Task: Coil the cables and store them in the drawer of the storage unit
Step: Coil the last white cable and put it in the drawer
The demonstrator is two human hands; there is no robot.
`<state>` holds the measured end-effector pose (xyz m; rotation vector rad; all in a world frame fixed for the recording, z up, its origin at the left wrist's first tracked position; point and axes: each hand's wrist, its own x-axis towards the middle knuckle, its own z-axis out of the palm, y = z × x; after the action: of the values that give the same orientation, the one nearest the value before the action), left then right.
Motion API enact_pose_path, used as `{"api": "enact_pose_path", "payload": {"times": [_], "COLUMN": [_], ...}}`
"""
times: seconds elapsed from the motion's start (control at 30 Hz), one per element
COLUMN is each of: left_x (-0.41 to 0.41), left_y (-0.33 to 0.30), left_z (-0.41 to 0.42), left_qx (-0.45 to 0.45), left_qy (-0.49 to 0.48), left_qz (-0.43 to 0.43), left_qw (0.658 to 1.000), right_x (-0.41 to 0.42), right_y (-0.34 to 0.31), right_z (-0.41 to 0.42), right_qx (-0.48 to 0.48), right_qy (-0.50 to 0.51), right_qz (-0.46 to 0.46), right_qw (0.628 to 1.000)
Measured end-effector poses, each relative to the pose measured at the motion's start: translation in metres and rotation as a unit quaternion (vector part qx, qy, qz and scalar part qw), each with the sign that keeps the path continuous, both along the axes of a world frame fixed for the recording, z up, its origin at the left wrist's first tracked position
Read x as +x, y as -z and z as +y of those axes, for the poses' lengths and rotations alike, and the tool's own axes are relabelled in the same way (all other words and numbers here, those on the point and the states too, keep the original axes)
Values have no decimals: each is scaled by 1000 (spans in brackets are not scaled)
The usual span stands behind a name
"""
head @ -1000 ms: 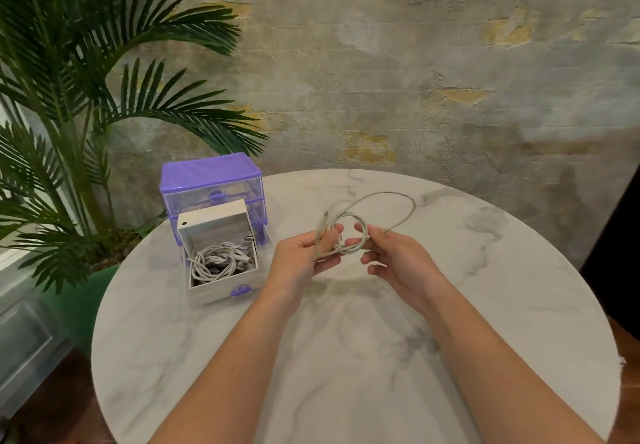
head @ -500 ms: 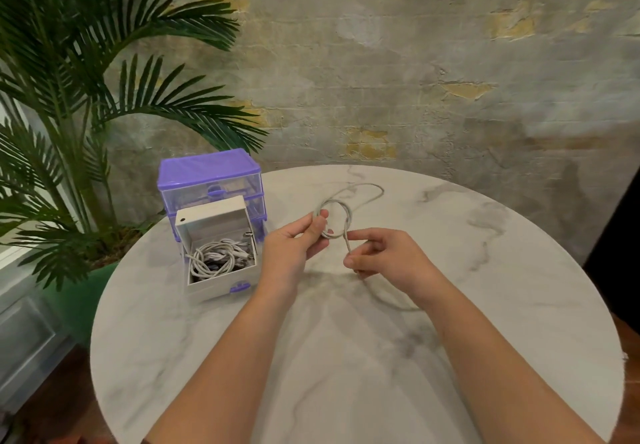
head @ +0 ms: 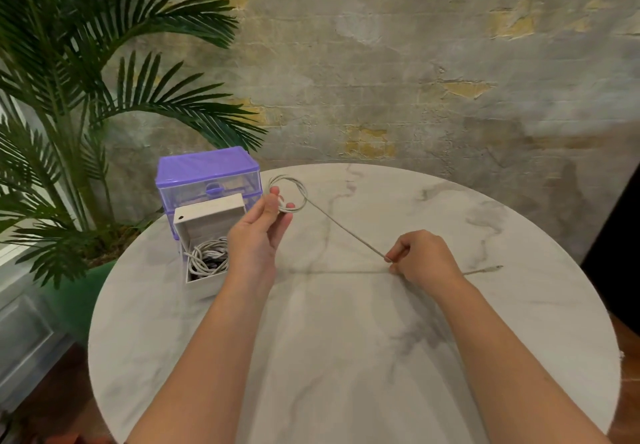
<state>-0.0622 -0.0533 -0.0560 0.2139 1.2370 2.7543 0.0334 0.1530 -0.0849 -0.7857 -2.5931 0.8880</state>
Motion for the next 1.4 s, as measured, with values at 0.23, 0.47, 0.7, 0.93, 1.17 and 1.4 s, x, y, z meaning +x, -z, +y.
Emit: {"api": "enact_pose_path", "payload": {"times": [0.23,0.47,0.7,0.93,1.17,1.4], "left_x": [5,20,26,26,27,32], "left_y": [3,7,7,5,6,9], "left_z": [9,20,21,19,17,24], "left_qx": [-5,-71,-111,-131,-230,-305], "left_qy": [23,102,131,109,186,182], "left_qz": [3,41,57,78,120,103], "left_qw": [1000,991,983,982,947,929], "right_x": [0,-2,-4,-1,2,-3], "right_y": [0,-14,-15,-19,-16,-8], "right_z": [-25,-56,-50,-43,-40,-35], "right_qx": [5,-151,-218,-211,-129,6], "right_qy": [-128,-129,-127,-157,-91,-102], "right_qz": [5,263,299,296,324,300], "right_qw": [992,944,920,918,933,948]}}
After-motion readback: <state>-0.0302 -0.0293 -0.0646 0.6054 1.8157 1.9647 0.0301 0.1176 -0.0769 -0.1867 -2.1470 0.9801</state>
